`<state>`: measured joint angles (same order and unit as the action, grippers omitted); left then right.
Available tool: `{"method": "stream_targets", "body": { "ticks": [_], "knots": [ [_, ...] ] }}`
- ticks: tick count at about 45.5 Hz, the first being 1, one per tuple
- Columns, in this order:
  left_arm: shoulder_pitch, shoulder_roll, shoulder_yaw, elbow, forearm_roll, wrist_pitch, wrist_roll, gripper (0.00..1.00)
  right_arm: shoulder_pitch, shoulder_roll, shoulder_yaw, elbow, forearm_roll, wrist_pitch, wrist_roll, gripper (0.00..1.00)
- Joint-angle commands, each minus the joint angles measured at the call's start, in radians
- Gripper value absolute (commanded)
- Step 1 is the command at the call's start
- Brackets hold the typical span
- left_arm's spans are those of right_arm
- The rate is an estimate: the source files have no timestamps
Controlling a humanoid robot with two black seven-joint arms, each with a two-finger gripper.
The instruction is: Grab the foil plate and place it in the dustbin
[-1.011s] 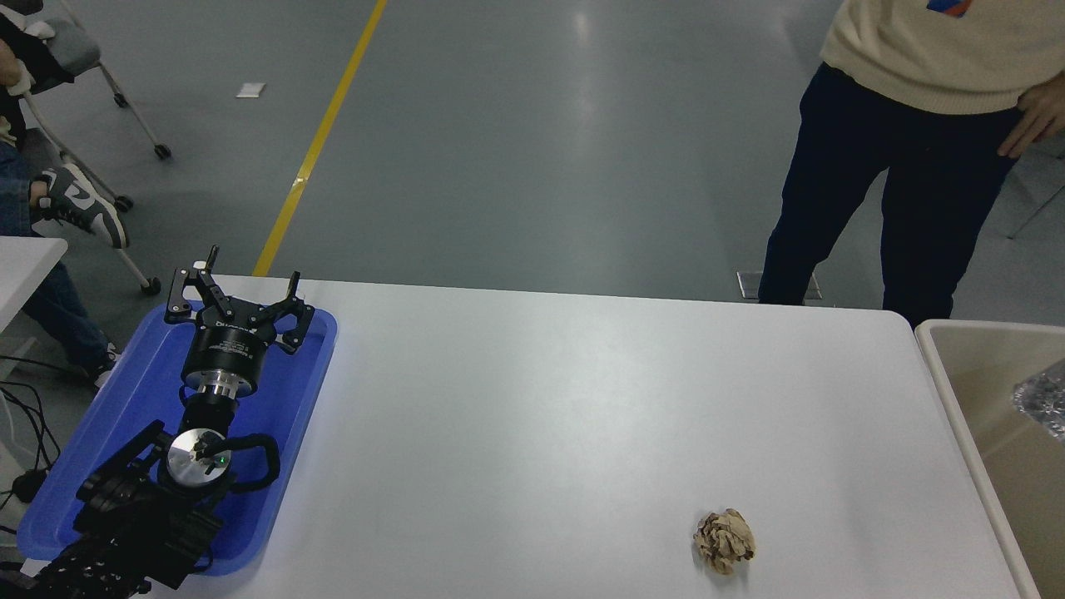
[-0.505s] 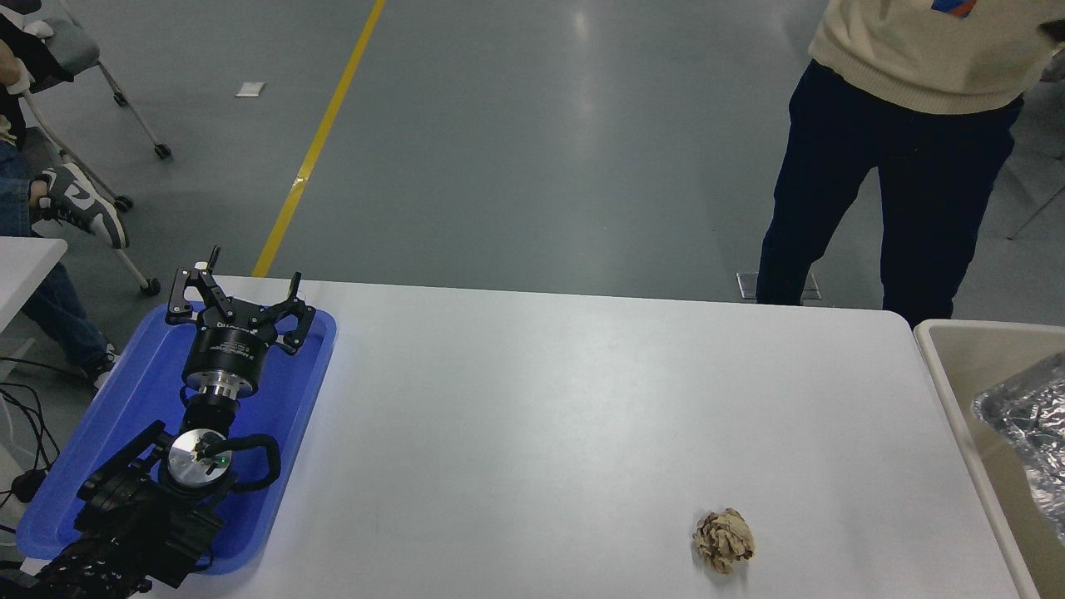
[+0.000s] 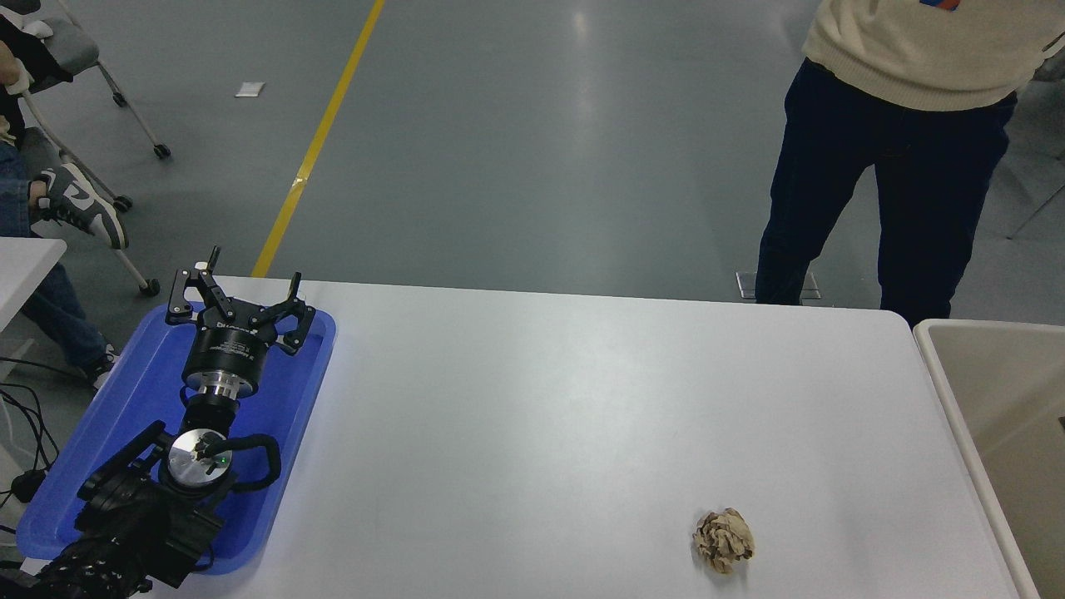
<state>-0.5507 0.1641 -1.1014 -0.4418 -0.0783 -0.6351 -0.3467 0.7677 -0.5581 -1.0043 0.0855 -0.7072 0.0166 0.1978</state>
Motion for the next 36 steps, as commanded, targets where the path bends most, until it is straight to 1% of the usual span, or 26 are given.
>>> {"method": "stream_targets", "body": {
  "ticks": [1,8,14,21,28,36],
  "knots": [
    [0.000,0.000,0.000,0.000,0.000,0.000,0.000,1.00,0.114,0.009,0.004,0.074,0.032,0.057,0.025,1.00],
    [-0.002,0.000,0.000,0.000,0.000,0.000,0.000,1.00,0.294,-0.035,0.065,0.262,0.043,0.189,0.022,1.00],
    [-0.002,0.000,0.000,0.000,0.000,0.000,0.002,1.00,0.465,-0.091,0.098,0.482,0.041,0.273,0.005,1.00],
    [-0.002,0.000,0.002,0.000,0.000,0.000,0.002,1.00,0.671,-0.144,0.095,0.758,0.032,0.336,-0.047,1.00],
    [-0.002,0.000,0.002,0.000,0.000,0.000,0.002,1.00,0.879,-0.134,0.017,0.990,0.038,0.373,-0.061,1.00],
    [-0.002,0.000,0.002,0.000,0.002,-0.002,0.002,1.00,1.085,-0.063,-0.089,1.163,0.063,0.405,-0.061,1.00]
  ]
}}
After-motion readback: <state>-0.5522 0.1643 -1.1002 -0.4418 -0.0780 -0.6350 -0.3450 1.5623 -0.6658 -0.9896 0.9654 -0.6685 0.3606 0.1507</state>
